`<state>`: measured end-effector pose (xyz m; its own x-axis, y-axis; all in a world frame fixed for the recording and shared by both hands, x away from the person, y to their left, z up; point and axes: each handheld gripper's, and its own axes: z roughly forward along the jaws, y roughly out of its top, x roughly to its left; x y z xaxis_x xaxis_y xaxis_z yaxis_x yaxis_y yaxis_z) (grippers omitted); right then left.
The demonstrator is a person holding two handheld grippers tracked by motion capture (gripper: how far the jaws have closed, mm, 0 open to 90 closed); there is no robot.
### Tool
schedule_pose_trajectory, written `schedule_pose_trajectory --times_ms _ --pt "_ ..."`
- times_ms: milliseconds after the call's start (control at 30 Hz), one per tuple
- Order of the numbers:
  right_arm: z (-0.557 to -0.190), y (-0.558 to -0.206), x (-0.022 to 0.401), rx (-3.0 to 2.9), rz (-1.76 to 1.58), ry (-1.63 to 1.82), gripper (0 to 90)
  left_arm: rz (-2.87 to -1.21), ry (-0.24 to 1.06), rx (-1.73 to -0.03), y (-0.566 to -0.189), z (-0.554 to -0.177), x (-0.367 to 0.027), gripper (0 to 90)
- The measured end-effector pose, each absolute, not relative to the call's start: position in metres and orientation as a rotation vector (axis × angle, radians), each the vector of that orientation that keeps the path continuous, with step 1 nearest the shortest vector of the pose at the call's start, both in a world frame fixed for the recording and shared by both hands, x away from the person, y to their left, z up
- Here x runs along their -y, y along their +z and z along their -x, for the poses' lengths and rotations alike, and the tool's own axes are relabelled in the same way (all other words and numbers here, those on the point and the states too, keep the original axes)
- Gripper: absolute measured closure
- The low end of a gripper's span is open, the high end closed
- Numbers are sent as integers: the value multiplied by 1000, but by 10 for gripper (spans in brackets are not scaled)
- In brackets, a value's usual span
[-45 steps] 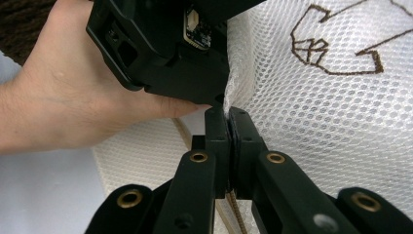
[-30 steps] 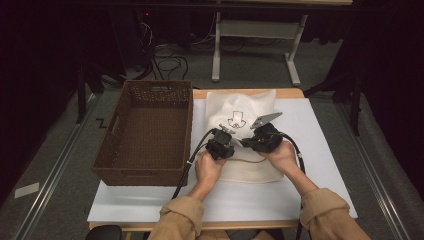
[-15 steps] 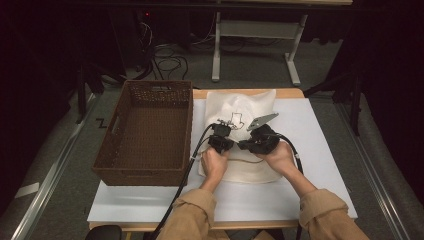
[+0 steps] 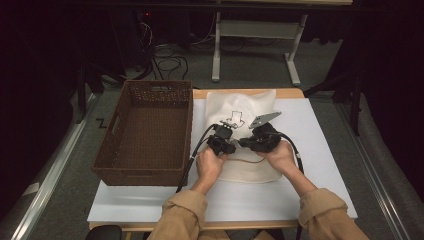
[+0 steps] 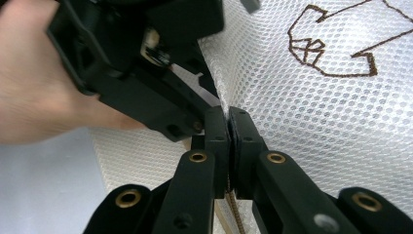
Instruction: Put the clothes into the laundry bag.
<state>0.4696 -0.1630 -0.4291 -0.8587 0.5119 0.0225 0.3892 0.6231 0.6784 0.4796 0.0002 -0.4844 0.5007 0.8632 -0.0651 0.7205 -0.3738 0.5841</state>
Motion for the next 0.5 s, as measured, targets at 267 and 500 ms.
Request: schedule_pose_trajectory --times_ms 267,500 --pt "-469 -427 166 -2666 -761 1058 882 -2263 344 -1244 -480 -469 -1 647" --pt "-470 -428 166 -2663 -756 1056 880 -2324 371 -1276 -489 -464 -3 624"
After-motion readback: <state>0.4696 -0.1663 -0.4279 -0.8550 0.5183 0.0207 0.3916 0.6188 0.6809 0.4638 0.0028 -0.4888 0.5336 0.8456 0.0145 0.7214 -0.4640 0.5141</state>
